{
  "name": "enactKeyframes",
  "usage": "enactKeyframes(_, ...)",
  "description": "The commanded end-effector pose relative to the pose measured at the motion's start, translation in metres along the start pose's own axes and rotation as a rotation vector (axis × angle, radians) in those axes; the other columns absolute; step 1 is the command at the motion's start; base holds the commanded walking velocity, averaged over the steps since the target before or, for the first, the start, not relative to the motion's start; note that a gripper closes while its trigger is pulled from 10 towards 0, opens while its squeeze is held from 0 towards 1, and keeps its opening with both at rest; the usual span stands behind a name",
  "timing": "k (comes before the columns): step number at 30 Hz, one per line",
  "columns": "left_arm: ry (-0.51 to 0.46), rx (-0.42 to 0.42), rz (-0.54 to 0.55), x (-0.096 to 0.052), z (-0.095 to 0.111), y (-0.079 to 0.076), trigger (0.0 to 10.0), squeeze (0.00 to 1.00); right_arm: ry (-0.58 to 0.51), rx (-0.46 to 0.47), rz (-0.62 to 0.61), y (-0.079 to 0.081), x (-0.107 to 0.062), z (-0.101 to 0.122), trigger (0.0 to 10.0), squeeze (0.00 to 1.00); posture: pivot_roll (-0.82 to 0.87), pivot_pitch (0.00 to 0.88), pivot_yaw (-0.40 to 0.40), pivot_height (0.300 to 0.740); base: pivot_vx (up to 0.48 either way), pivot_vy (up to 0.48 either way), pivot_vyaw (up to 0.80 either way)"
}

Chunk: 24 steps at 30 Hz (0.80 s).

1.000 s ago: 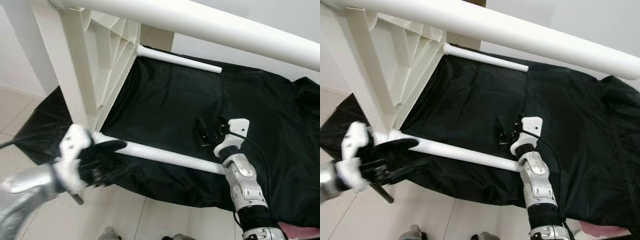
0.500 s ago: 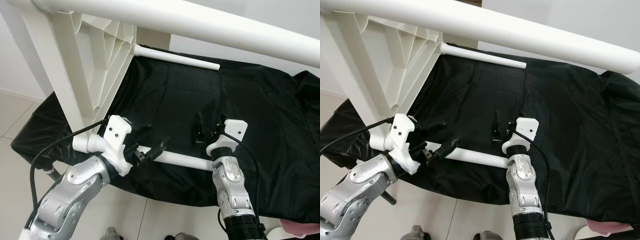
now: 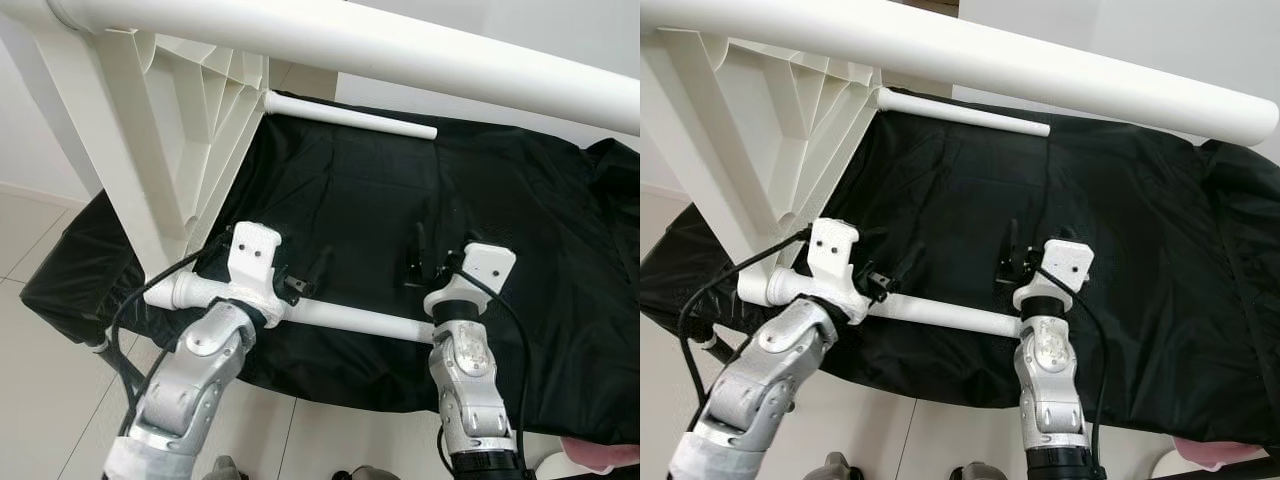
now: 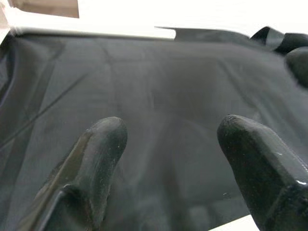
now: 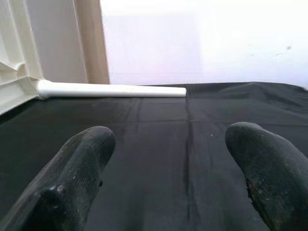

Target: Building children table

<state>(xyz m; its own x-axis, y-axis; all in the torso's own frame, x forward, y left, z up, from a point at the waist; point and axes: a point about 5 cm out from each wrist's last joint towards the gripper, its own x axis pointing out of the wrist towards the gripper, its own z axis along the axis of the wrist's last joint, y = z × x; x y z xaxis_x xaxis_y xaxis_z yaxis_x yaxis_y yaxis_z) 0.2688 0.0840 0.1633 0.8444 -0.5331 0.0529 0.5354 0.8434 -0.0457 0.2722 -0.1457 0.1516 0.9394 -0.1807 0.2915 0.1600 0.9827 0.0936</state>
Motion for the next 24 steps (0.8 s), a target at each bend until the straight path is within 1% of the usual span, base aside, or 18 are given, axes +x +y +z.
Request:
enactKeyframes(1, -0.002, 0.017, 0.038, 0.003, -0.001, 0.000, 10.0, 0.00, 0.008, 0.013, -0.024, 0.004, -0.002, 0.000, 10.0, 0.00, 0.03, 0.075, -0.044, 0.740, 0.000, 0.000, 0.00)
enactKeyframes(2, -0.009, 0.018, 0.063, 0.004, 0.000, 0.002, 10.0, 0.00, 0.005, 0.006, -0.036, 0.004, 0.000, 0.001, 10.0, 0.00, 0.03, 0.073, -0.045, 0.740, 0.000, 0.000, 0.00)
enactKeyframes(4, -0.023, 0.045, 0.154, 0.006, 0.000, 0.009, 10.0, 0.00, 0.006, 0.000, -0.042, 0.004, 0.001, 0.001, 10.0, 0.00, 0.02, 0.068, -0.043, 0.740, 0.000, 0.000, 0.00)
enactKeyframes(5, -0.006, 0.013, 0.177, 0.007, -0.003, 0.011, 10.0, 0.00, 0.015, 0.001, -0.041, 0.004, 0.000, -0.001, 10.0, 0.00, 0.02, 0.068, -0.043, 0.740, 0.000, 0.000, 0.00)
enactKeyframes(6, -0.006, 0.013, 0.177, 0.007, -0.003, 0.011, 10.0, 0.00, 0.015, 0.001, -0.041, 0.004, 0.000, -0.001, 10.0, 0.00, 0.02, 0.068, -0.043, 0.740, 0.000, 0.000, 0.00)
enactKeyframes(8, 0.023, 0.013, 0.227, 0.007, -0.013, 0.016, 10.0, 0.00, 0.042, -0.015, -0.049, 0.003, -0.002, -0.005, 10.0, 0.00, 0.01, 0.060, -0.040, 0.740, 0.000, 0.000, 0.00)
enactKeyframes(9, 0.032, 0.059, 0.247, 0.007, -0.015, 0.017, 10.0, 0.00, 0.048, -0.027, -0.054, 0.003, -0.004, -0.006, 10.0, 0.00, 0.00, 0.053, -0.038, 0.740, 0.000, 0.000, 0.00)
enactKeyframes(10, 0.031, 0.046, 0.252, 0.007, -0.016, 0.018, 10.0, 0.00, 0.048, -0.030, -0.058, 0.003, -0.005, -0.006, 10.0, 0.00, 0.00, 0.052, -0.036, 0.740, 0.000, 0.000, 0.00)
enactKeyframes(12, 0.026, 0.054, 0.255, 0.008, -0.016, 0.018, 10.0, 0.00, 0.046, -0.033, -0.054, 0.004, -0.005, -0.006, 10.0, 0.00, 0.00, 0.048, -0.037, 0.740, 0.000, 0.000, 0.00)
enactKeyframes(13, 0.022, 0.035, 0.243, 0.009, -0.017, 0.018, 10.0, 0.00, 0.037, -0.041, -0.051, 0.005, -0.005, -0.005, 10.0, 0.00, 0.00, 0.047, -0.038, 0.740, 0.000, 0.000, 0.00)
enactKeyframes(14, 0.036, 0.018, 0.266, 0.010, -0.020, 0.021, 10.0, 0.00, 0.038, -0.042, -0.046, 0.006, -0.004, -0.005, 10.0, 0.00, 0.00, 0.045, -0.039, 0.740, 0.000, 0.000, 0.00)
enactKeyframes(15, 0.063, -0.003, 0.257, 0.010, -0.025, 0.023, 10.0, 0.00, 0.043, -0.041, -0.037, 0.008, -0.005, -0.006, 10.0, 0.00, 0.00, 0.039, -0.038, 0.740, 0.000, 0.000, 0.00)
enactKeyframes(16, 0.062, 0.016, 0.257, 0.009, -0.026, 0.025, 10.0, 0.00, 0.045, -0.040, -0.029, 0.009, -0.005, -0.007, 10.0, 0.00, -0.01, 0.033, -0.037, 0.740, 0.000, 0.000, 0.00)
enactKeyframes(17, 0.062, 0.016, 0.257, 0.009, -0.026, 0.025, 10.0, 0.00, 0.045, -0.040, -0.029, 0.009, -0.005, -0.007, 10.0, 0.00, -0.01, 0.033, -0.037, 0.740, 0.000, 0.000, 0.00)
enactKeyframes(18, 0.069, 0.022, 0.272, 0.008, -0.028, 0.029, 10.0, 0.00, 0.046, -0.051, -0.010, 0.010, -0.007, -0.008, 10.0, 0.00, -0.01, 0.026, -0.038, 0.740, 0.000, 0.000, 0.00)
enactKeyframes(19, 0.068, 0.023, 0.279, 0.008, -0.028, 0.030, 10.0, 0.00, 0.045, -0.055, -0.006, 0.010, -0.007, -0.008, 10.0, 0.00, -0.01, 0.026, -0.038, 0.740, 0.000, 0.000, 0.00)
enactKeyframes(21, 0.056, 0.021, 0.289, 0.009, -0.026, 0.033, 10.0, 0.00, 0.039, -0.048, 0.008, 0.010, -0.007, -0.007, 10.0, 0.00, -0.01, 0.019, -0.036, 0.740, 0.000, 0.000, 0.00)
enactKeyframes(24, 0.063, 0.044, 0.305, 0.011, -0.026, 0.035, 10.0, 0.00, 0.027, -0.039, 0.014, 0.009, -0.007, -0.006, 10.0, 0.00, 0.00, 0.009, -0.033, 0.740, 0.000, 0.000, 0.00)
